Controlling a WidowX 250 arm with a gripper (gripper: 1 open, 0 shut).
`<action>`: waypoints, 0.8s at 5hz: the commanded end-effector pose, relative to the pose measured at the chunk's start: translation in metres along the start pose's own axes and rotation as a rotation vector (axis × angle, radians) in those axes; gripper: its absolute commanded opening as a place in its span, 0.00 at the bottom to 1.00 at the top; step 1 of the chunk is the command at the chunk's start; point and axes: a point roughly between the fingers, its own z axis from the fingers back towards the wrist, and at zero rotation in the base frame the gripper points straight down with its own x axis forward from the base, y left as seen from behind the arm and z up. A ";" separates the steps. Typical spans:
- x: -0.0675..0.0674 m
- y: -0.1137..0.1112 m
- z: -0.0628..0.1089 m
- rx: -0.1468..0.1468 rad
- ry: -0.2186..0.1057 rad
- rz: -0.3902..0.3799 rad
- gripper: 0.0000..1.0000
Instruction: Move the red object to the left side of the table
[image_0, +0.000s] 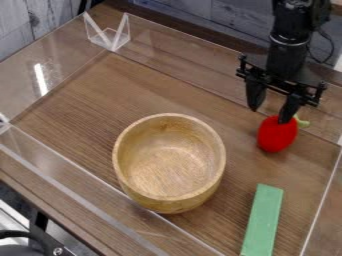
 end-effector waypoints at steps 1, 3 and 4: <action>0.006 -0.002 0.012 -0.008 -0.047 -0.001 0.00; 0.007 0.008 0.042 -0.016 -0.095 0.036 0.00; 0.008 0.018 0.065 -0.019 -0.133 0.068 0.00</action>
